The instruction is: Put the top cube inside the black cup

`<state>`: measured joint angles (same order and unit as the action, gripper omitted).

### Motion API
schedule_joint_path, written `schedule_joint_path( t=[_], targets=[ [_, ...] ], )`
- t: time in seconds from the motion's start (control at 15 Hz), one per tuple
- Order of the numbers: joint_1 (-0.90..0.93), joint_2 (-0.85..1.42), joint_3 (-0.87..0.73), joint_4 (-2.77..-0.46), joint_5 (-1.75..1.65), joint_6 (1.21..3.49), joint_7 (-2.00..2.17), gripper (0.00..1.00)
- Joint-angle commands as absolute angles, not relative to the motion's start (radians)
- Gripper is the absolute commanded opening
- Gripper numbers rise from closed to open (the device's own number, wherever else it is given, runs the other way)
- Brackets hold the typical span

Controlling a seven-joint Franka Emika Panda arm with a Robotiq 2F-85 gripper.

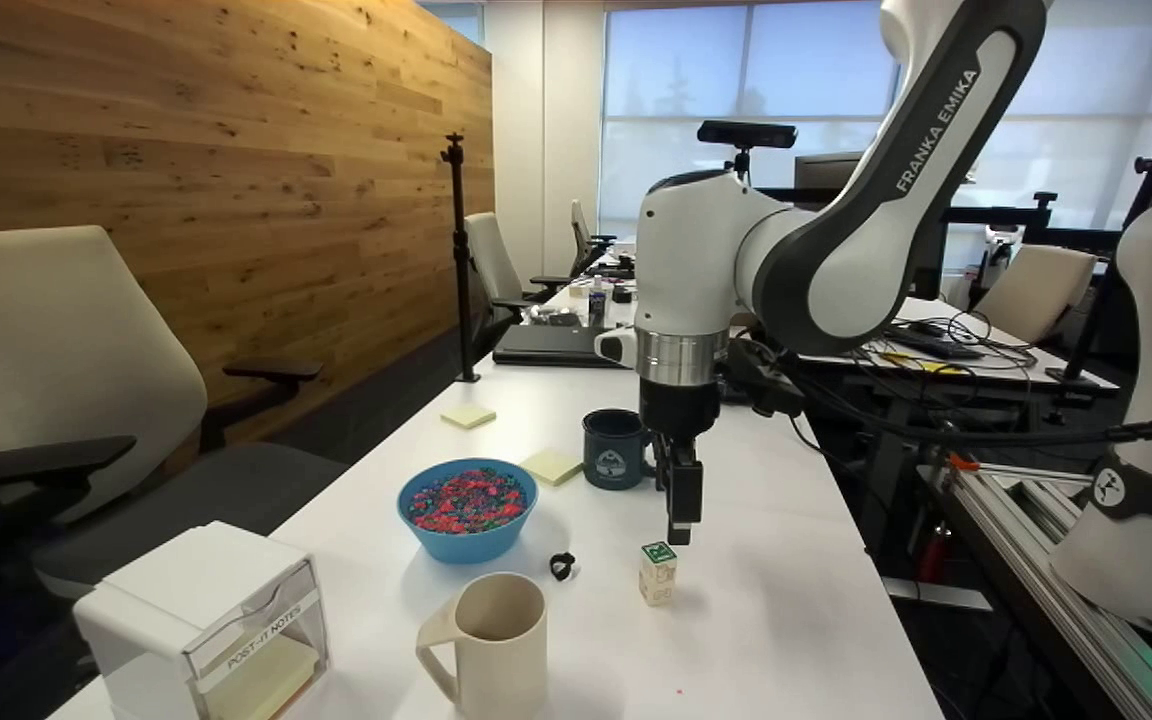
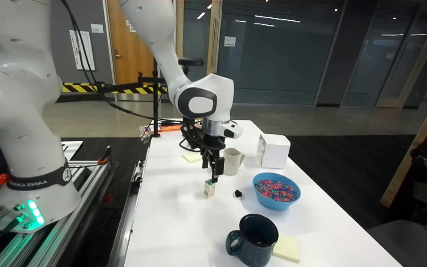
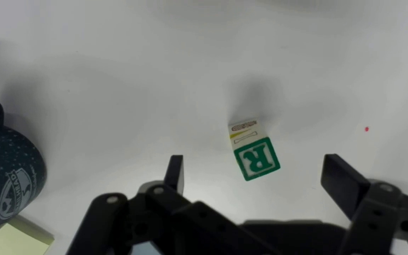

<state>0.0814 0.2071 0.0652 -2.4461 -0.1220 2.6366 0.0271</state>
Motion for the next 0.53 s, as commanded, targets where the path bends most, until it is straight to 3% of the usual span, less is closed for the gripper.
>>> schedule_joint_path(
  t=[0.0, 0.47],
  targets=[
    [0.086, 0.225, 0.057, -2.444, -0.146, 2.669, 0.001, 1.0],
    [0.082, 0.252, 0.05, -2.443, -0.151, 2.691, -0.029, 1.0]
  ],
)
